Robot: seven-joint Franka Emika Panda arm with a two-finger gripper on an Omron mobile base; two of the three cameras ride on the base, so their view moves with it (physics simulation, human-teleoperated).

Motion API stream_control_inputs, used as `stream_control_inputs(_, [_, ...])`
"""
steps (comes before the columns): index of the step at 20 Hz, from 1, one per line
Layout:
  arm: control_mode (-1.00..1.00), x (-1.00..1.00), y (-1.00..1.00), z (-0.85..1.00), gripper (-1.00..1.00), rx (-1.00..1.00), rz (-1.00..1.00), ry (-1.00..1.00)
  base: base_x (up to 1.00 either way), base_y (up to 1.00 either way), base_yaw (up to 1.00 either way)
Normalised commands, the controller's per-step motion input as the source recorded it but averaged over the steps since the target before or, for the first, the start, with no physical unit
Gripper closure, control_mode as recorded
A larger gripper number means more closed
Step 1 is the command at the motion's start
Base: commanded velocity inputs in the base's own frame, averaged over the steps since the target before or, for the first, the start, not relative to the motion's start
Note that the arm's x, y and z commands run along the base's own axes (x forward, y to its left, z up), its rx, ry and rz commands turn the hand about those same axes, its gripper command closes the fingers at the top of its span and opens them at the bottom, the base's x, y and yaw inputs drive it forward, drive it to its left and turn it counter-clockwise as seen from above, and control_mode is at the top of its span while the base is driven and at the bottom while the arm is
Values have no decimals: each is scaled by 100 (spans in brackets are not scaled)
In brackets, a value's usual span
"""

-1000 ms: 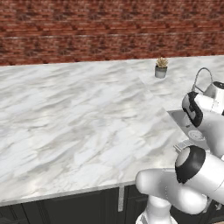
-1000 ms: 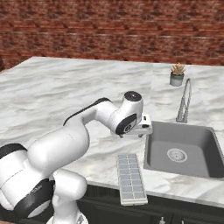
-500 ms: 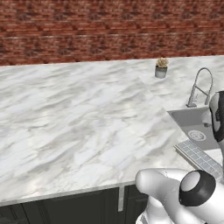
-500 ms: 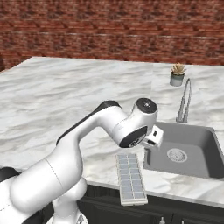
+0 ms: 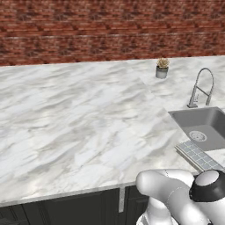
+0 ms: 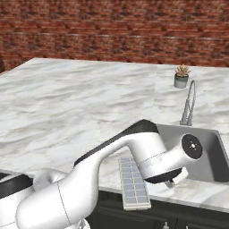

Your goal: The ice cube tray has been filled with water. Take the tray and place it in the freezer to make ice. Close the freezer door after placing the tray.

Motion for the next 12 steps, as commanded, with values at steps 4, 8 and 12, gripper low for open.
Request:
stream_control_inputs(4, [-100,-46,-38,-7,-100,37,-26,-3,0,0,0])
stream_control_inputs(8, [-100,-47,-21,-14,-100,30,-25,-2,0,0,0])
stream_control_inputs(12, [-100,-45,-2,-25,-100,24,-24,-1,0,0,0])
